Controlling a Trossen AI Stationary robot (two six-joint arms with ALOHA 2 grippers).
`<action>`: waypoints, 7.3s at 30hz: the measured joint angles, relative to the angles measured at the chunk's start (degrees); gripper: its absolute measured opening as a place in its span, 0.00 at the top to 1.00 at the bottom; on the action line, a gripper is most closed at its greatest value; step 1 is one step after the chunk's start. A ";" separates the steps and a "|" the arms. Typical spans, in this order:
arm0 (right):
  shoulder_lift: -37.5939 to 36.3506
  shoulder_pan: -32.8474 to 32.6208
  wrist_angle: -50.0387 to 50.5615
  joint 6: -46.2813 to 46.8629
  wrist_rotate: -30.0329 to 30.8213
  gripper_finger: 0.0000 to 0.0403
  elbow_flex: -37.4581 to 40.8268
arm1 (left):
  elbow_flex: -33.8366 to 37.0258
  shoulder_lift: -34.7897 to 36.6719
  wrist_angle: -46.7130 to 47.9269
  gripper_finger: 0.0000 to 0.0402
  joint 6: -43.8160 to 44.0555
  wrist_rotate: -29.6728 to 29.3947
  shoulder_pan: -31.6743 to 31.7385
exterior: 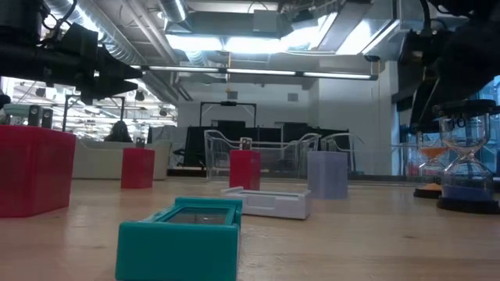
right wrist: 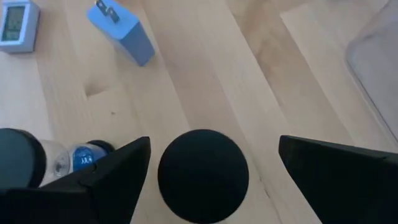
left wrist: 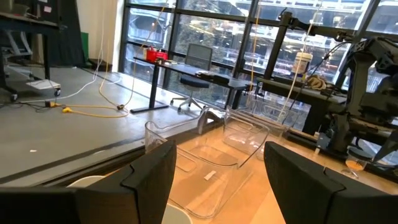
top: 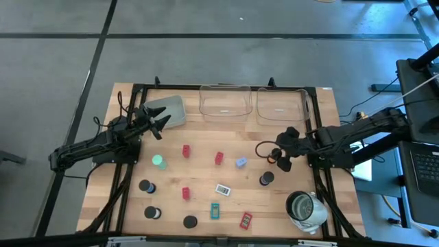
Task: Pick & Place Office items
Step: Put the yellow hourglass into the right transparent bin, then put the right blue hourglass into the right transparent bin
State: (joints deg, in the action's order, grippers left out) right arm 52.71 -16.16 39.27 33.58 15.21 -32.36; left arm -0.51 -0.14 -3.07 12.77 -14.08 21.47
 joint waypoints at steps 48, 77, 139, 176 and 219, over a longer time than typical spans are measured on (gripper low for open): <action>4.92 10.49 20.89 1.31 12.12 0.47 -22.86 | 0.00 0.00 0.04 0.40 -0.01 0.06 0.00; 22.59 63.20 7.88 -21.20 -0.02 0.46 -23.89 | 0.00 0.00 0.04 0.40 0.05 0.11 0.01; 36.10 54.73 -10.41 -19.37 -1.62 0.24 -23.80 | -0.02 -0.02 0.07 0.40 0.20 0.24 0.02; 15.16 2.60 7.00 15.96 -16.30 0.24 -20.24 | 0.00 -0.02 0.37 0.40 3.02 3.12 0.02; 31.17 -11.76 3.61 8.16 -13.18 0.27 -20.24 | 0.00 -0.02 0.76 0.40 3.20 5.68 0.02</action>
State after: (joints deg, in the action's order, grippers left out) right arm 83.88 -27.92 42.87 41.74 2.04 -52.60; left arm -0.51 -0.16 -2.31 15.97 -8.40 21.49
